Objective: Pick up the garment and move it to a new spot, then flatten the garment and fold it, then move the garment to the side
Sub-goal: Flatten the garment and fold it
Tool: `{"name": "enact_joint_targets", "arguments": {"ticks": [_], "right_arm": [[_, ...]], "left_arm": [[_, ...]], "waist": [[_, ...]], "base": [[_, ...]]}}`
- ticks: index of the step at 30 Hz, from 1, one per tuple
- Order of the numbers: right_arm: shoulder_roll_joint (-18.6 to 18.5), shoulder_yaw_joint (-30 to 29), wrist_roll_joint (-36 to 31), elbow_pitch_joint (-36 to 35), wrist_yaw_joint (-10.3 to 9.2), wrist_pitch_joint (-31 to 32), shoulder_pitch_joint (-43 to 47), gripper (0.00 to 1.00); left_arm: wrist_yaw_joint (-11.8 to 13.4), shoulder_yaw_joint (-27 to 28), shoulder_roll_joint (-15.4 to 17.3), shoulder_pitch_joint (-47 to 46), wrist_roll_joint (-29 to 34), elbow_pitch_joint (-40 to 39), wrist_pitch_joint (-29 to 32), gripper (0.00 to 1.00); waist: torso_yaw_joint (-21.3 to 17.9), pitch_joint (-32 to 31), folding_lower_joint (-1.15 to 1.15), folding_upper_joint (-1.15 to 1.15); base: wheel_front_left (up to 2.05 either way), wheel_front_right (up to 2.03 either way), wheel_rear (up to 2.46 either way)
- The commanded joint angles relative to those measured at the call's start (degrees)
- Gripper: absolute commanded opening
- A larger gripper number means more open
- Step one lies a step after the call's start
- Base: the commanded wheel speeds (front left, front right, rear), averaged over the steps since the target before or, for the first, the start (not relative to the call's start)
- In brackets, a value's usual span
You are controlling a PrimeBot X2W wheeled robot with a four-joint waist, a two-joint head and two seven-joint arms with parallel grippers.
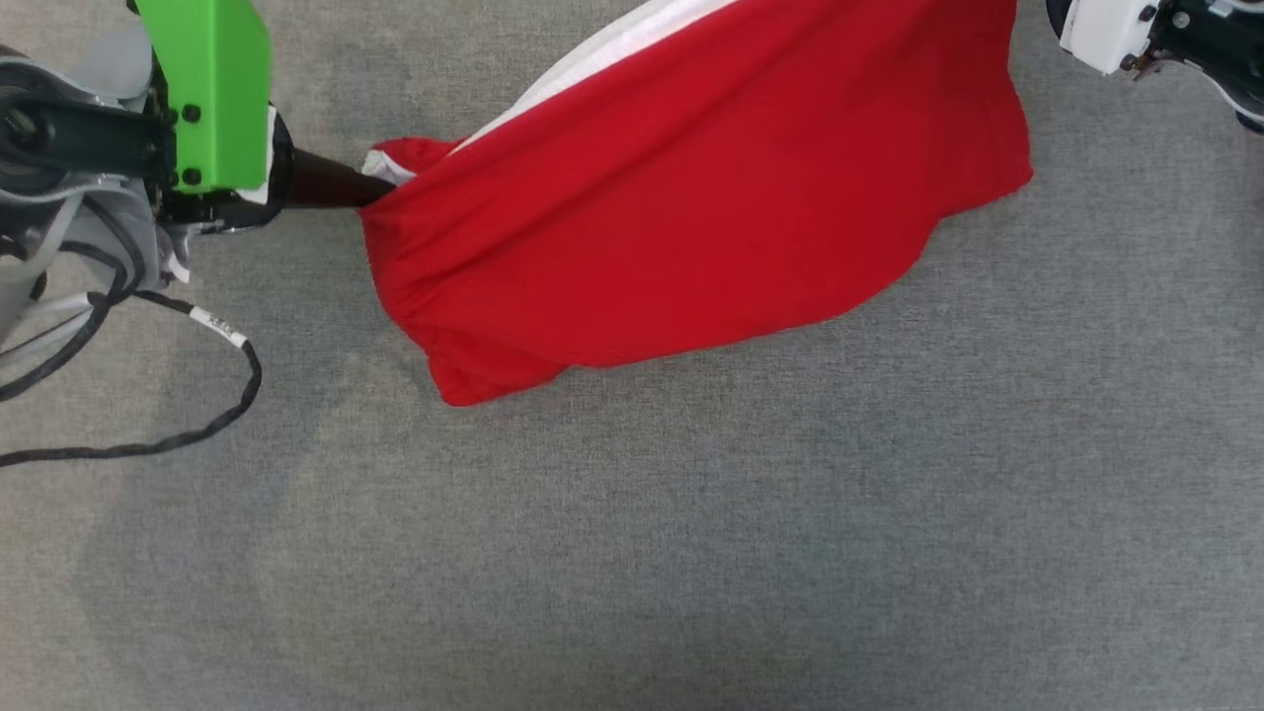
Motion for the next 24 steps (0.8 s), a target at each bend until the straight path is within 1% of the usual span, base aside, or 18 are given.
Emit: {"name": "enact_joint_targets", "arguments": {"ticks": [1,4,7,8,9,10,12,14,18,20,23,24], "right_arm": [[0.3,0.8,0.2,1.2,-0.08,0.3,-0.9,0.00],[1.6,2.4,0.7,3.7,-0.07,1.1,-2.1,0.00],[2.5,3.8,0.3,5.5,-0.07,0.6,-2.9,0.00],[2.9,4.2,0.1,6.1,-0.07,0.1,-3.2,0.13],[3.3,4.5,0.0,6.5,-0.07,-0.4,-3.3,0.27],[3.6,4.8,0.2,6.9,-0.07,-0.8,-3.4,0.33],[4.0,5.3,0.4,7.5,-0.07,-2.0,-3.5,0.44],[4.3,5.7,0.4,7.9,-0.07,-3.8,-3.6,1.00],[4.8,6.4,-0.8,7.8,-0.07,-9.4,-3.7,1.00],[4.7,6.7,-1.7,7.5,-0.07,-13.2,-3.7,1.00],[4.7,7.2,-2.5,7.7,-0.07,-19.1,-2.4,1.00],[4.7,7.3,-2.5,8.0,-0.07,-21.2,-1.7,1.00]], "left_arm": [[0.4,0.2,-0.1,-1.0,0.9,0.4,0.3,0.00],[0.6,0.0,-0.5,-1.5,1.0,0.5,0.5,0.00],[0.0,-0.1,-0.9,-1.7,1.3,1.0,-0.1,0.00],[-0.1,-0.2,-1.1,-1.8,1.5,1.2,-0.2,0.21],[-0.2,-0.2,-1.4,-1.9,1.6,1.3,-0.4,0.59],[-0.5,-0.2,-1.6,-1.8,1.6,1.4,-0.6,1.00],[-0.7,-0.2,-2.0,-1.9,1.5,1.8,-0.7,1.00],[-1.0,-0.1,-2.1,-2.0,1.6,2.1,-0.7,1.00],[-2.0,0.8,-2.1,-2.1,1.2,2.9,-1.8,1.00],[-2.6,1.0,-1.6,-2.2,1.9,3.3,-2.4,1.00],[-3.3,2.0,-1.5,-2.0,2.3,4.1,-4.6,1.00],[-3.9,2.8,-1.6,-1.6,2.4,4.4,-6.2,1.00]], "waist": [[0.8,2.2,-0.01,0.00],[1.1,3.3,-0.01,0.00],[1.4,4.0,-0.01,0.00],[1.5,4.1,-0.01,0.00],[1.6,4.2,-0.01,0.00],[1.6,4.2,-0.01,0.00],[1.7,4.2,-0.01,0.00],[1.8,3.8,-0.01,0.00],[1.7,2.3,-0.01,0.00],[1.6,1.2,-0.01,0.00],[1.5,-0.6,-0.01,0.00],[1.4,-1.4,-0.01,0.00]], "base": [[0.00,0.00,0.00],[0.00,0.00,0.00],[0.00,0.00,0.00],[0.00,0.00,0.00],[0.00,0.00,0.00],[0.00,0.00,0.00],[0.00,0.00,0.00],[0.00,0.00,0.00],[0.00,0.00,0.00],[0.00,0.00,0.00],[0.00,0.00,0.00],[0.00,0.00,0.00]]}}
